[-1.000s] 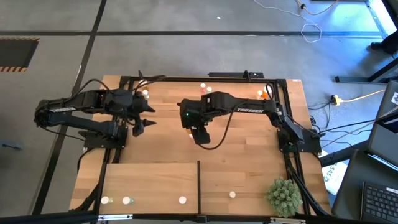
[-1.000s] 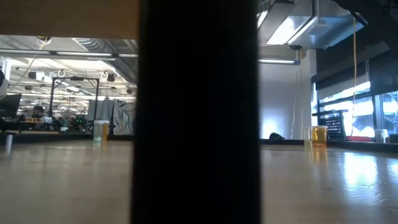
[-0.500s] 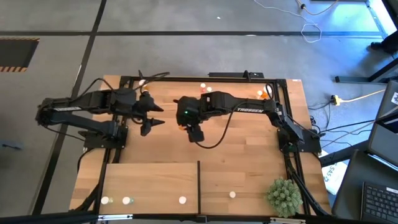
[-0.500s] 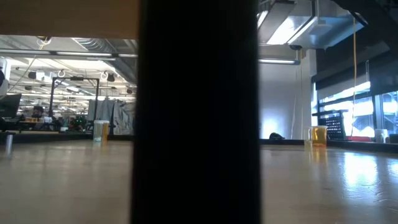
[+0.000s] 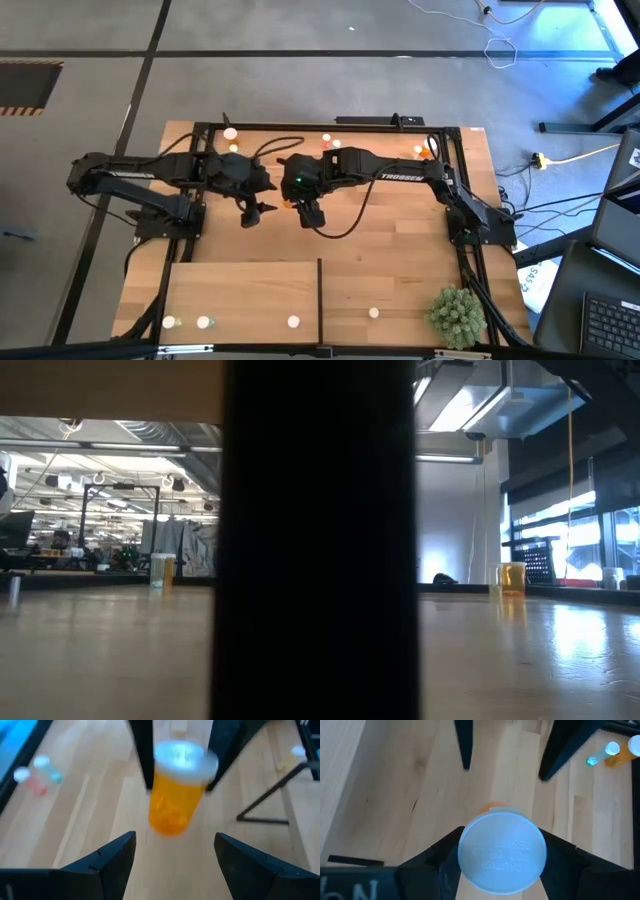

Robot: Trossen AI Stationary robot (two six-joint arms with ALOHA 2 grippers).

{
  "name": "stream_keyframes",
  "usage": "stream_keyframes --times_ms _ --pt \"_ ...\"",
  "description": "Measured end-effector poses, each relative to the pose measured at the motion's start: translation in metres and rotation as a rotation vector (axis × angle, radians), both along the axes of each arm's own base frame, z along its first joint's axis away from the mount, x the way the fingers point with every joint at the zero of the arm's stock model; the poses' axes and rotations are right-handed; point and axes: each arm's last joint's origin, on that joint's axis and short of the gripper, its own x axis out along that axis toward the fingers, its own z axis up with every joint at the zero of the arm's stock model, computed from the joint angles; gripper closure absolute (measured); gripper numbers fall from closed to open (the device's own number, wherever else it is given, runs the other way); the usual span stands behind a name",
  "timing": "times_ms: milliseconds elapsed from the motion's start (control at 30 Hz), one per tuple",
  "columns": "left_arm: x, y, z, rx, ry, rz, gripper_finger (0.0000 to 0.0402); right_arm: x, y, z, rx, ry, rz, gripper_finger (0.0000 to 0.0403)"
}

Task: Pick and place medicine bottles onto shelf by color
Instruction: Put the middle orange pill bottle on the shelf

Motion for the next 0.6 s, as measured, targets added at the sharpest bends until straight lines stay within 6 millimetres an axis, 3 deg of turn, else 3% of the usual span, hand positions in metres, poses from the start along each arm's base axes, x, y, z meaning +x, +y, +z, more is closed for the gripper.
stream_keyframes --times_ms 600 --pt "0.017 0.0 -0.004 0.01 -0.036 -0.054 0.0137 0.004 0.0 0.003 0.0 -0.05 0.004 0.0195"
